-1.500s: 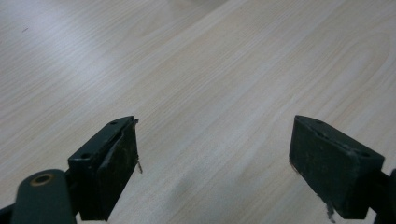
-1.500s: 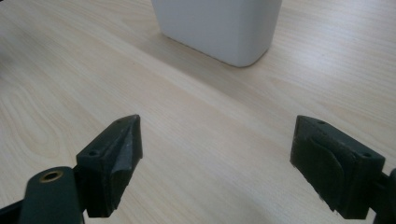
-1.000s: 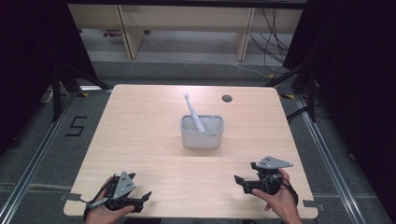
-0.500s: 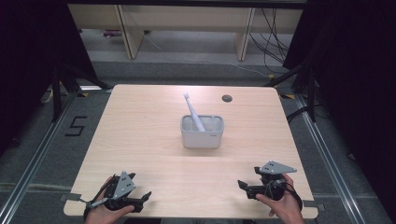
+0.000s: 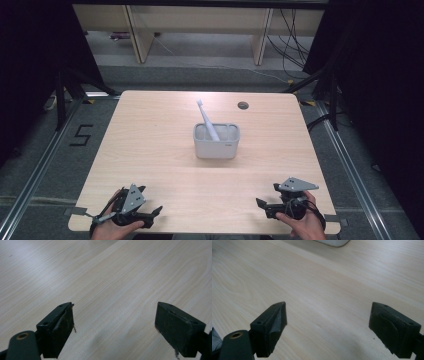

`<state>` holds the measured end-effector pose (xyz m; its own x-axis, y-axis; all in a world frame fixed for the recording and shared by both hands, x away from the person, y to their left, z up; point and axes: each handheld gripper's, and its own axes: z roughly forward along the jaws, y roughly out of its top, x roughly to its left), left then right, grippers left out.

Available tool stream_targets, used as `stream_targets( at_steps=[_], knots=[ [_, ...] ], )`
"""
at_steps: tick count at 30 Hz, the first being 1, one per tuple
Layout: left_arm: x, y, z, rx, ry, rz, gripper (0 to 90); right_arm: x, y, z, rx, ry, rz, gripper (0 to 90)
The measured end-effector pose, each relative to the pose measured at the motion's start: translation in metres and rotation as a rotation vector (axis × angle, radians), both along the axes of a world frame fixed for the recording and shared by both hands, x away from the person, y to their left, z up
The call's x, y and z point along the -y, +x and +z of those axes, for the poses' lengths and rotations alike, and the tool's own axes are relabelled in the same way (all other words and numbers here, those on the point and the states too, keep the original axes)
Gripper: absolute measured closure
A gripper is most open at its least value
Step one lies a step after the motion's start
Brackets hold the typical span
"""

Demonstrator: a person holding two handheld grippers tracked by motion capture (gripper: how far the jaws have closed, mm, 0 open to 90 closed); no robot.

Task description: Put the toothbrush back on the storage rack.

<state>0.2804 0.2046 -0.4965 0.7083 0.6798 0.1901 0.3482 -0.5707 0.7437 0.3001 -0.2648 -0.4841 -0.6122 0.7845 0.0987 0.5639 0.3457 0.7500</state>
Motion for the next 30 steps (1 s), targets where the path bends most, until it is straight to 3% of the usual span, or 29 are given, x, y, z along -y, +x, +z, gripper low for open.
stream_targets(
  at_steps=[1,2,3,4,5,6,8,10,12,13,16,17,22,24,25,27,28,30],
  knots=[
    [-0.002,0.001,0.001,0.000,0.030,-0.010,15.1,0.000,0.000,-0.001,-0.007,0.010,0.007,15.7],
    [0.001,0.000,-0.001,0.003,-0.012,0.014,15.1,0.001,-0.001,-0.001,-0.009,0.005,0.005,15.8],
    [0.001,0.000,-0.001,0.003,-0.016,0.017,15.1,0.000,-0.004,-0.001,-0.035,0.015,-0.017,15.7],
    [0.001,0.000,-0.001,0.002,-0.016,0.009,15.1,0.001,-0.004,-0.001,-0.022,0.009,-0.019,15.8],
    [-0.001,0.000,0.001,-0.001,0.018,-0.007,15.1,0.002,-0.005,-0.002,-0.036,0.018,-0.021,15.7],
    [-0.001,0.000,0.001,0.000,0.019,-0.008,15.1,0.004,-0.004,-0.003,-0.006,0.003,-0.011,15.8],
    [0.001,0.000,-0.002,0.003,-0.017,0.015,15.2,0.005,-0.007,-0.004,-0.019,0.013,-0.019,15.7],
    [-0.001,0.001,0.001,-0.007,0.023,-0.017,15.1,0.008,-0.007,-0.004,-0.003,0.000,-0.015,15.8],
    [-0.001,0.001,0.001,0.000,0.023,-0.013,15.1,0.010,-0.007,-0.005,-0.007,-0.002,-0.006,15.8],
    [-0.001,0.001,0.001,-0.004,0.020,-0.016,15.2,0.010,-0.009,-0.006,-0.021,0.018,-0.026,15.8],
    [-0.001,0.001,0.000,-0.001,0.024,-0.015,15.1,0.013,-0.010,-0.006,-0.014,0.003,-0.023,15.8],
    [0.002,0.000,-0.002,-0.001,-0.019,0.011,15.1,0.014,-0.010,-0.006,-0.015,0.005,-0.023,15.7],
    [0.002,0.000,-0.002,0.002,-0.018,0.010,15.1,0.014,-0.011,-0.006,-0.025,0.021,-0.037,15.7],
    [0.001,0.000,-0.002,0.000,-0.021,0.009,15.2,0.017,-0.010,-0.007,0.002,0.003,-0.026,15.8],
    [0.000,0.000,-0.001,-0.001,0.003,-0.003,15.2,0.017,-0.010,-0.007,0.002,0.003,-0.025,15.7],
    [0.002,0.000,-0.002,-0.001,-0.020,0.009,15.1,0.018,-0.010,-0.006,-0.004,0.002,-0.030,15.8],
    [0.002,0.000,-0.002,0.001,-0.017,0.007,15.1,0.016,-0.011,-0.007,-0.029,0.024,-0.045,15.8],
    [0.002,0.000,-0.002,0.000,-0.019,0.006,15.1,0.017,-0.011,-0.007,-0.016,0.015,-0.039,15.7]
  ],
)
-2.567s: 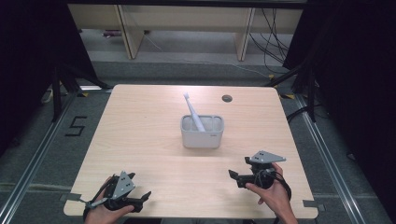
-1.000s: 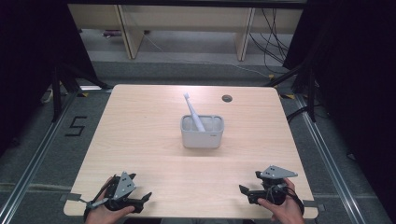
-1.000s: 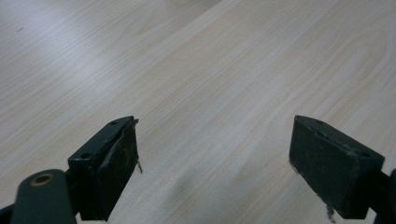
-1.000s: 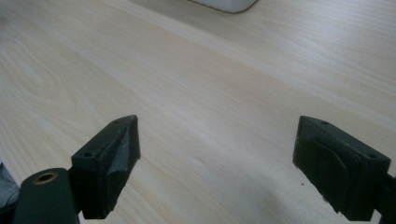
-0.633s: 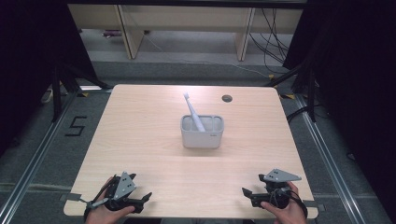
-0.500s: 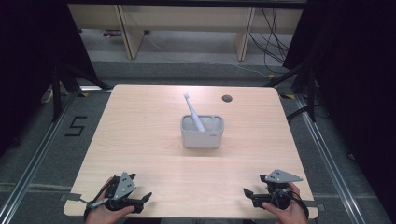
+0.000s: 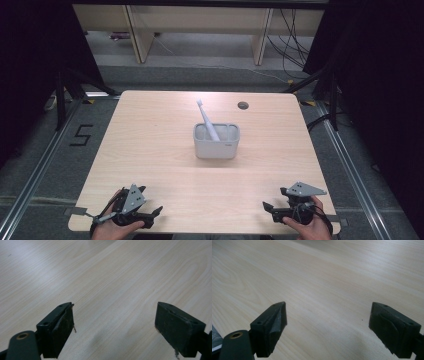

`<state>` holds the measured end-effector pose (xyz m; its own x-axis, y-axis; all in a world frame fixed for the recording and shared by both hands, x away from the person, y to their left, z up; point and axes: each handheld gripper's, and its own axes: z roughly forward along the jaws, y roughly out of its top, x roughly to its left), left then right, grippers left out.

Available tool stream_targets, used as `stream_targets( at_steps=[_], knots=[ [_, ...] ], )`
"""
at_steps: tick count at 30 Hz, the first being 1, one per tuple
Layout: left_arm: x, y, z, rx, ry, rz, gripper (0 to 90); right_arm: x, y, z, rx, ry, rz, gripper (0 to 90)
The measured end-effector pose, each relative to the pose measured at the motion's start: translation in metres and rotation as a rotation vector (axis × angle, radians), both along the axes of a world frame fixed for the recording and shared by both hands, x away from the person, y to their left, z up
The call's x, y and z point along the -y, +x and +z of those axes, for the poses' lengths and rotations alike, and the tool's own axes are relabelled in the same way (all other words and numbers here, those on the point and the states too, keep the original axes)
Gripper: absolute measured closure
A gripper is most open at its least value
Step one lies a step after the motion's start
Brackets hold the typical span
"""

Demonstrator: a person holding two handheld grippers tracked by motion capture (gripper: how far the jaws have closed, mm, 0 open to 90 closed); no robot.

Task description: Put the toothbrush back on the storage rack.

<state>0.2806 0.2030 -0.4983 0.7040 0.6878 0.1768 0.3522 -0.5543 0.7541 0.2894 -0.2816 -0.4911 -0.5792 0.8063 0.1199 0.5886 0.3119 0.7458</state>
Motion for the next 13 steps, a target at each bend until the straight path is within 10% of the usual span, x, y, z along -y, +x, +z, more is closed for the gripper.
stream_targets(
  at_steps=[13],
  knots=[
    [-0.0013,0.0000,0.0004,-0.002,0.005,-0.002,15.1,0.0014,0.0008,-0.0004,-0.014,0.003,0.000,15.8]
  ],
)
